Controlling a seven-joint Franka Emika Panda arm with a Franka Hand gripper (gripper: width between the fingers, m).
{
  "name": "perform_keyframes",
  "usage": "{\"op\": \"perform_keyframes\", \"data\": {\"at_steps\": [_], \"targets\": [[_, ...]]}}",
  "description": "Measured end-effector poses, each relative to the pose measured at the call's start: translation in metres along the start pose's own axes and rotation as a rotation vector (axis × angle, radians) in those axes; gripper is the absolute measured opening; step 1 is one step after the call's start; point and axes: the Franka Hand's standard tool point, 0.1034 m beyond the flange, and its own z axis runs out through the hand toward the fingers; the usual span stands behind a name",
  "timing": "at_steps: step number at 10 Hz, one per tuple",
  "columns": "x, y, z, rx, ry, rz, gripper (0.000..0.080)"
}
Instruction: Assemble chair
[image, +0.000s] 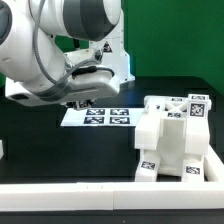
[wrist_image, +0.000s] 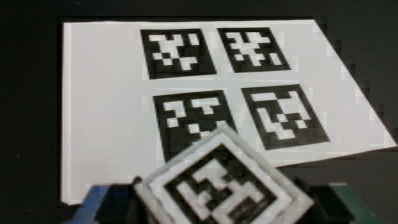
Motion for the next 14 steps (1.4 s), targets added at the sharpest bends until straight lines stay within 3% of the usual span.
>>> {"op": "perform_keyframes", "data": {"at_steps": [2, 3, 4, 5, 7, 14], "targets": [[0.009, 0.008, -0.004, 0.004, -0.015, 0.006, 0.0394], [0.031, 0.014, -0.02, -0.003, -0.039, 0.01, 0.0394], [0.051, 0.021, -0.026, -0.022, -0.029, 0.012, 0.0394], [0.057, 0.028, -0.021, -0.021, -0.032, 0.015, 0.0394], [0.059, 0.037, -0.017, -0.009, -0.026, 0.031, 0.0394], [0.062, 0.041, -0.017, -0.009, -0.034, 0.057, 0.0396]]}}
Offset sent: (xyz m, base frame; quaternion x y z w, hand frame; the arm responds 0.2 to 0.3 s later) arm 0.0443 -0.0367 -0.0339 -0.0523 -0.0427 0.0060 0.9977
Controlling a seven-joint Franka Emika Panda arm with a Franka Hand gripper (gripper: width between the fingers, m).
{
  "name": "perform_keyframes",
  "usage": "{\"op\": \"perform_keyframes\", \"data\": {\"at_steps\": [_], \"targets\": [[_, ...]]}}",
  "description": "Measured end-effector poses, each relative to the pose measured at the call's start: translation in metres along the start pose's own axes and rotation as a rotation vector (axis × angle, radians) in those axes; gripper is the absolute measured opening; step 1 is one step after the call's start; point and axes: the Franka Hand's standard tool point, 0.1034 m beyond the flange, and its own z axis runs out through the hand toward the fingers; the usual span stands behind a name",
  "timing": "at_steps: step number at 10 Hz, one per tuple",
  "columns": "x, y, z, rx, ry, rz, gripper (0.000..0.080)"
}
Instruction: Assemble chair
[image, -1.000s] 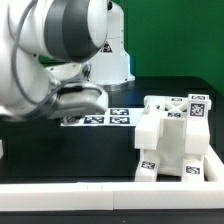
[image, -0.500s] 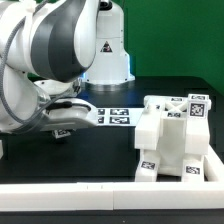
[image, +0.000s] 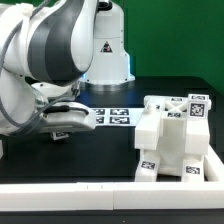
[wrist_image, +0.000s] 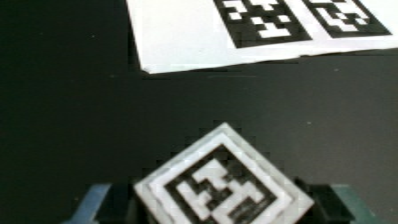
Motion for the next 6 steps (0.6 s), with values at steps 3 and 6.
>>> {"op": "perform_keyframes", "data": {"at_steps": [3, 6], "targets": [[0.0, 0.001, -0.001, -0.001, 0.003, -0.002, 0.0635], [-0.005, -0.003, -0.03, -0.044, 0.155, -0.075, 0.0649]]}}
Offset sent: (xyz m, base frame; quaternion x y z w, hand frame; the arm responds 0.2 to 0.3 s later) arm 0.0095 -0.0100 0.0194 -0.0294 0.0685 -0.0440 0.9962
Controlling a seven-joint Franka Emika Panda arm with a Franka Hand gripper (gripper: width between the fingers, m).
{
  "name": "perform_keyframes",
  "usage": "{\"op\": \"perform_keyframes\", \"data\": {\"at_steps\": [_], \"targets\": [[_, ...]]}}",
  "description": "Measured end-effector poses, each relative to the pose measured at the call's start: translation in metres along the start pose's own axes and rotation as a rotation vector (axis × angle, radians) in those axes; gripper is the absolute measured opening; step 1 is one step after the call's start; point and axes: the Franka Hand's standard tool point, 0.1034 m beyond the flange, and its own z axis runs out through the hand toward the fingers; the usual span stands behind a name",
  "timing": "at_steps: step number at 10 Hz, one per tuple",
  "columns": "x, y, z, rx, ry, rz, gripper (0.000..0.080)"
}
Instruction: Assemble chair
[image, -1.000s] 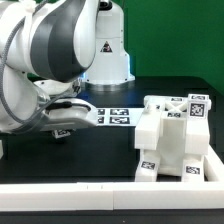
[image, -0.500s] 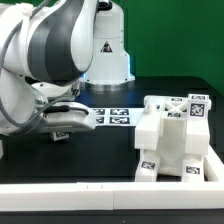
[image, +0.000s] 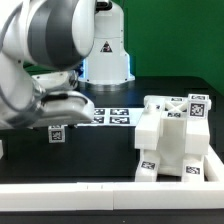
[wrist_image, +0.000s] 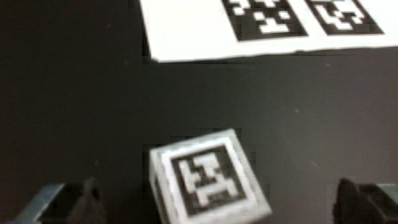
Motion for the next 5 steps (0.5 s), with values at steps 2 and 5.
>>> {"op": "perform_keyframes", "data": {"at_steps": [2, 5], "targets": [[-0.016, 0.001, -0.008, -0.025, 0.2, -0.036, 0.0649], [-0.025, 0.004, 0.008, -0.056, 0.427, -0.008, 0.0649]]}}
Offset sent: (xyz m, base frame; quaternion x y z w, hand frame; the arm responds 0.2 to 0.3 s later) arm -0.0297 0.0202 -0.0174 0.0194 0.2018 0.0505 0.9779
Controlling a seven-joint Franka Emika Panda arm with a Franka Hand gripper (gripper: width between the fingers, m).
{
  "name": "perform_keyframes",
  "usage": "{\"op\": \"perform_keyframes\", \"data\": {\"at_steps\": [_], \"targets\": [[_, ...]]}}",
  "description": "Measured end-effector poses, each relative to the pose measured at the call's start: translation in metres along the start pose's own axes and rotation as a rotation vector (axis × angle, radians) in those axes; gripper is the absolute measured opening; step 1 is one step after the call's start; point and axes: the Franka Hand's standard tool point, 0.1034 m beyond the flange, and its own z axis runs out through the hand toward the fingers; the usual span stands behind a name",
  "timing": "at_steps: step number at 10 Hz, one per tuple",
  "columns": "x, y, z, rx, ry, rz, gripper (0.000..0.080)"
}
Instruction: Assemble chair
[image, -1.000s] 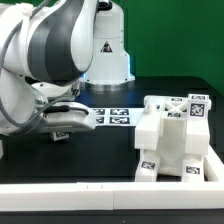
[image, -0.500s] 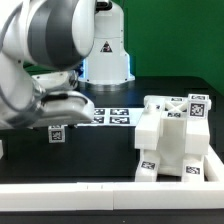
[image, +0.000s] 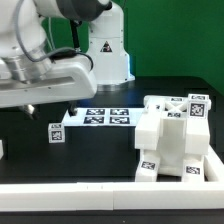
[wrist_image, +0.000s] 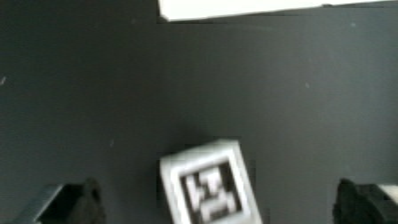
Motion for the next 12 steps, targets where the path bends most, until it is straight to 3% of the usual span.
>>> {"op": "perform_keyframes", "data": {"at_steps": [1, 4, 7, 12], "targets": [[0.005, 0.003, -0.002, -0.018, 0.08, 0.0, 0.0649], [0.0, -0.003, 0.004, -0.032, 0.078, -0.021, 0.0649], [0.0, -0.007, 0.014, -0.086, 0.138, -0.085, 0.0649], [0.0, -0.004, 0.016, -0.098, 0.144, -0.107, 0.0649]]}}
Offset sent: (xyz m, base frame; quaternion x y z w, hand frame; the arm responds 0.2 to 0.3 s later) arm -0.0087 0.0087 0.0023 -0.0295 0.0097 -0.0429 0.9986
